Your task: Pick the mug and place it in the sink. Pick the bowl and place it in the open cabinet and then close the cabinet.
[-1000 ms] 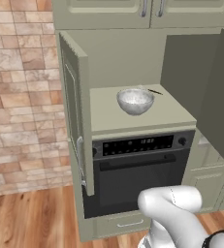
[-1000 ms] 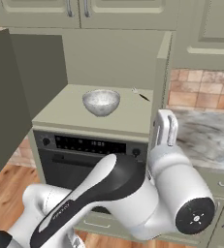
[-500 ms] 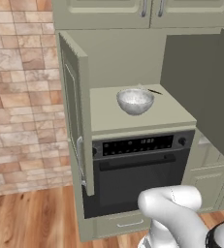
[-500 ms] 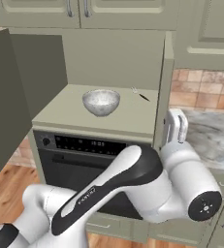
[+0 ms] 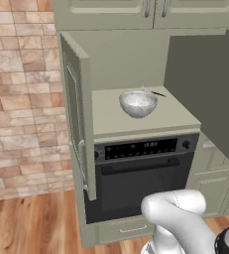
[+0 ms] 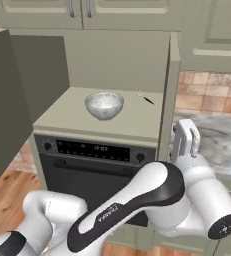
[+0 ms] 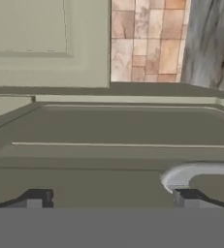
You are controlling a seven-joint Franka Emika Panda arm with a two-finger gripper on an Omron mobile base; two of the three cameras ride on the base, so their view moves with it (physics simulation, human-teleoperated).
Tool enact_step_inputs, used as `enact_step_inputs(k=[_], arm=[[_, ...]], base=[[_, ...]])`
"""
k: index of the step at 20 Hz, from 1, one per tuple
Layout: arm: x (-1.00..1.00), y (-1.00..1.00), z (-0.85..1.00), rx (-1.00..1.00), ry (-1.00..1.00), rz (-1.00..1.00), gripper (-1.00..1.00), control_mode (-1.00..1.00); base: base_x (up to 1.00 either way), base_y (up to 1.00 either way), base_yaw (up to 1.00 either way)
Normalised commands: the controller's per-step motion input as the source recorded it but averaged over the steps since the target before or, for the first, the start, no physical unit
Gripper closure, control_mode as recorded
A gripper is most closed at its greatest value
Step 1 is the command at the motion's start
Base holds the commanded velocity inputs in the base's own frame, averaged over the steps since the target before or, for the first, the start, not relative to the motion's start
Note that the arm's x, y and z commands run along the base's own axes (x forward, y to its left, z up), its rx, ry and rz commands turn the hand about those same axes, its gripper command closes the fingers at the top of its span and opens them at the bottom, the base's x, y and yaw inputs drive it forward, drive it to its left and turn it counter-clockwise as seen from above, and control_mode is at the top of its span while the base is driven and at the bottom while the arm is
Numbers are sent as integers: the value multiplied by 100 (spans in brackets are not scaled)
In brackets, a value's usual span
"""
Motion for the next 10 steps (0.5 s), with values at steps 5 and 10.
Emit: enact_step_inputs(k=[5,10], arm=[[50,3,-41,-8,-9,5,-100,-100],[19,13,-13,-5,-9,10,-100,-100]], base=[[0,0,0],[0,0,0]])
